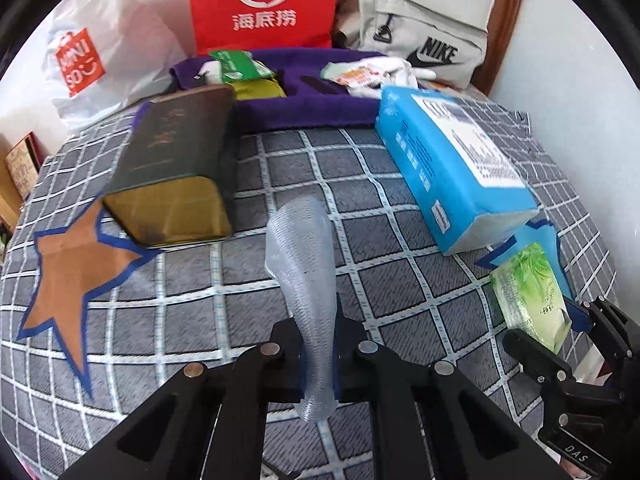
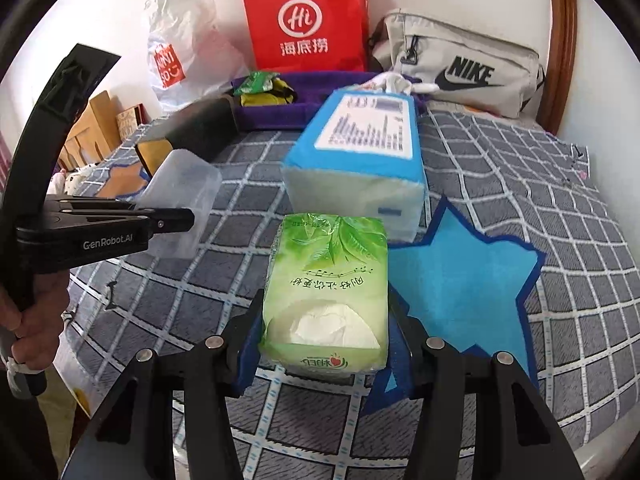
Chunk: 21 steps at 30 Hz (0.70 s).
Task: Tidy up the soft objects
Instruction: 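Lift the mesh bag with the left gripper while the right gripper carries the tissue pack toward the towel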
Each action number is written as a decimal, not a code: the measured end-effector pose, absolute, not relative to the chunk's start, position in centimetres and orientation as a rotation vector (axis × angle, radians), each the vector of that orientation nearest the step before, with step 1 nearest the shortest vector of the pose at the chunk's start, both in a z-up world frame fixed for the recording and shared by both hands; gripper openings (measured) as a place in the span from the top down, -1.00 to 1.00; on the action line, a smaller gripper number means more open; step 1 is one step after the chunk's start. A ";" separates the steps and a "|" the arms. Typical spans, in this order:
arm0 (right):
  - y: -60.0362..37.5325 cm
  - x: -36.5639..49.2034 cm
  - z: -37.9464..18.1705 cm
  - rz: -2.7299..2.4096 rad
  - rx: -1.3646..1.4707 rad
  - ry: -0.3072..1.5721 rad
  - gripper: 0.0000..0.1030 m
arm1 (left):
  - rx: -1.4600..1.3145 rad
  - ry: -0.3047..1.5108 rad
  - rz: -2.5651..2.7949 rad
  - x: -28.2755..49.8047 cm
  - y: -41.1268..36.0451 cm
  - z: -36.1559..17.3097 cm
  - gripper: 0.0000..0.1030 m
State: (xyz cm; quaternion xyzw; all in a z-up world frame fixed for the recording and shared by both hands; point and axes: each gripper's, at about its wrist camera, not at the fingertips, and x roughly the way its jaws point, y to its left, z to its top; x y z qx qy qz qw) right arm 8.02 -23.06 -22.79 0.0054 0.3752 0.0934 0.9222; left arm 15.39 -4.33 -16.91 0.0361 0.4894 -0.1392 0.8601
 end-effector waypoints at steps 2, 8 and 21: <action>-22.8 8.0 -22.1 0.194 0.006 0.760 -0.03 | 0.064 1.018 -0.282 15.2 -3.7 -16.2 0.83; -22.3 8.1 -19.8 0.219 0.026 0.735 -0.03 | 0.022 0.987 -0.256 14.9 -1.7 -13.9 0.83; -21.6 8.8 -14.6 0.239 0.017 0.668 -0.03 | -0.072 0.932 -0.208 15.7 1.1 -9.7 0.83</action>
